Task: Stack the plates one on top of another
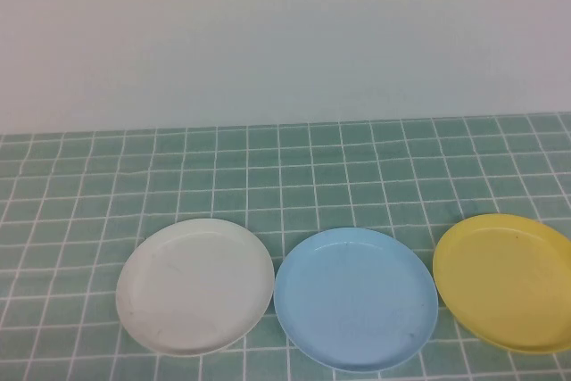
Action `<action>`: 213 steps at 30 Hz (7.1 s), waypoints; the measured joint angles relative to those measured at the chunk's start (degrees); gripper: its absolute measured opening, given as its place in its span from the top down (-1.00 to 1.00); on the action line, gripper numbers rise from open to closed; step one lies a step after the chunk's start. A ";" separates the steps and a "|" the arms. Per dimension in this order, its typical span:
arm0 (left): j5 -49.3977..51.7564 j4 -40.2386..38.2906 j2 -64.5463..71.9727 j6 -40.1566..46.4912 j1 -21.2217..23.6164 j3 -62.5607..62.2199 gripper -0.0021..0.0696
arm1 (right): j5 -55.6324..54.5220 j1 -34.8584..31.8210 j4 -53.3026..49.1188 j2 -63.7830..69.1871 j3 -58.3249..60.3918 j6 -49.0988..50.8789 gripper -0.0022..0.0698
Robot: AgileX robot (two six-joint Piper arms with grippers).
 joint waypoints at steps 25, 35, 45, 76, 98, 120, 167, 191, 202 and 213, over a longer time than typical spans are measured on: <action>0.00 0.00 0.10 0.00 -4.25 0.00 0.94 | 0.00 0.00 0.40 0.00 0.00 0.00 0.95; 0.00 0.00 0.10 0.00 -4.50 0.00 0.94 | 0.00 0.00 0.28 0.00 0.00 0.00 0.95; -0.44 -0.29 0.00 0.00 -1.10 0.00 0.94 | 0.00 0.35 -2.06 0.00 0.00 0.00 0.95; -0.44 -0.46 0.00 0.00 2.57 0.00 0.94 | 0.00 0.56 -2.15 0.00 0.00 0.00 0.95; -1.28 -0.02 0.00 0.00 2.57 0.00 0.94 | 0.00 0.56 -2.15 0.00 0.00 0.00 0.95; -13.50 -3.50 0.00 0.00 2.57 0.00 0.94 | 0.00 0.56 -2.15 0.00 0.00 0.00 0.95; -24.94 -13.63 0.00 -5.64 2.21 0.00 0.94 | -13.24 0.56 2.00 0.00 0.00 4.24 0.95; -16.13 -16.61 2.42 7.35 2.21 -19.43 0.94 | -18.30 0.56 -1.74 0.00 -3.95 0.03 0.95; -13.75 -17.23 2.89 10.35 2.21 -19.33 0.94 | -17.70 0.56 -2.15 0.00 -5.21 0.03 0.95; -7.66 -23.11 16.13 9.70 2.21 -19.43 0.94 | -10.34 0.56 -2.23 3.17 -12.14 -2.78 0.95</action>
